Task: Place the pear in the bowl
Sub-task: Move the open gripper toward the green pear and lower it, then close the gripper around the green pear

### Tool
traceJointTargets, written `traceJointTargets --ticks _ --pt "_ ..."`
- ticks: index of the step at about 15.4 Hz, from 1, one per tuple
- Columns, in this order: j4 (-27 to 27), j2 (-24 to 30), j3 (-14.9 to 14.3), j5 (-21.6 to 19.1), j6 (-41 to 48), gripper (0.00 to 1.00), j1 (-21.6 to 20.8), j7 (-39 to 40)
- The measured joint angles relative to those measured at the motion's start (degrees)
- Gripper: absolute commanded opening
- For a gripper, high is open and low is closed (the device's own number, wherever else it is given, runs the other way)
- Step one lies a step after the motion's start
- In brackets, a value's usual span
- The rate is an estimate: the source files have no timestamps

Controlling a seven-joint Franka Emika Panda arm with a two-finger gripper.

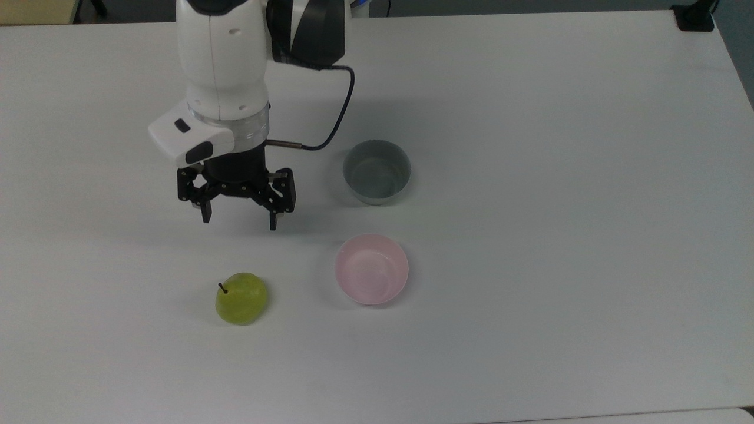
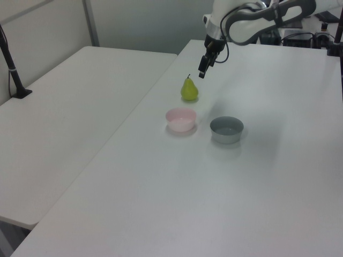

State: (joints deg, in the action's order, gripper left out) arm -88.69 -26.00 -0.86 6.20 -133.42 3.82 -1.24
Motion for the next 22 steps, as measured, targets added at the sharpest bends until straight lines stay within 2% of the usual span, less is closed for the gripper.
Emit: traceJointTargets --ticks 17,19,21,22 --pt "0.1 -13.7 0.0 0.2 -29.3 0.99 1.4 0.0" --pt "0.3 -14.3 0.0 0.2 -29.5 0.85 1.4 0.0" --pt "0.9 -14.3 0.0 0.2 -29.5 0.61 1.4 0.0" --pt "1.2 -14.3 0.0 0.2 -29.5 0.53 1.4 0.0"
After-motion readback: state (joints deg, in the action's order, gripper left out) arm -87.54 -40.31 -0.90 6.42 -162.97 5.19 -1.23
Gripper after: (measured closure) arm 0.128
